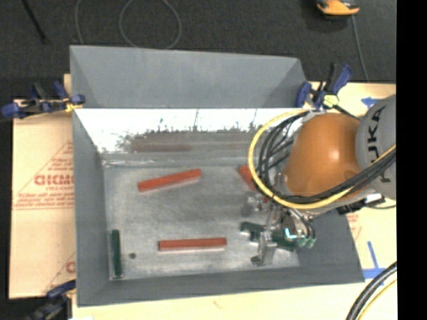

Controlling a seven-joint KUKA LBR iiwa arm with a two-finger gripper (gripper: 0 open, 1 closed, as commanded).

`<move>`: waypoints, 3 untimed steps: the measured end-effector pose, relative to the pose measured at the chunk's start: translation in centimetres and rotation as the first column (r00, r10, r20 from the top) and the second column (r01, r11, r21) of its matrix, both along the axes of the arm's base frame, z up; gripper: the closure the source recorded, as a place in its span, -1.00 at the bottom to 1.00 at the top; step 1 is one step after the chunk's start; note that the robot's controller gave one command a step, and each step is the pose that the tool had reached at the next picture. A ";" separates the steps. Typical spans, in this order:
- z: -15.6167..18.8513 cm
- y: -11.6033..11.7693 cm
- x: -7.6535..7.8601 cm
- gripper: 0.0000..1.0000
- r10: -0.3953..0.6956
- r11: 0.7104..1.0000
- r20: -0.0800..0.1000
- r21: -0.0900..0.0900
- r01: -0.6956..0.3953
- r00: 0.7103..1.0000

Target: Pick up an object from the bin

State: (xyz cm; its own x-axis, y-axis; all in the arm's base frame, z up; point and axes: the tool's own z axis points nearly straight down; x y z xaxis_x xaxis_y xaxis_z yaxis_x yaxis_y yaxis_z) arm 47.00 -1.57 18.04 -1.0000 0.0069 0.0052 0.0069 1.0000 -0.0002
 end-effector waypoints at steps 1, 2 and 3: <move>-10.9 -6.7 1.5 -1.00 -0.239 0.971 0.008 0.001 0.239 0.971; -10.7 -6.6 1.6 1.00 -0.234 0.972 0.011 0.000 0.234 0.972; 7.4 -9.6 3.1 1.00 -0.227 0.974 0.018 0.000 0.227 0.974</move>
Offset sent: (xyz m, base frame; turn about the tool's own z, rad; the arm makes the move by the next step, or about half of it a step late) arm 0.0141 -0.0657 -0.1079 0.2409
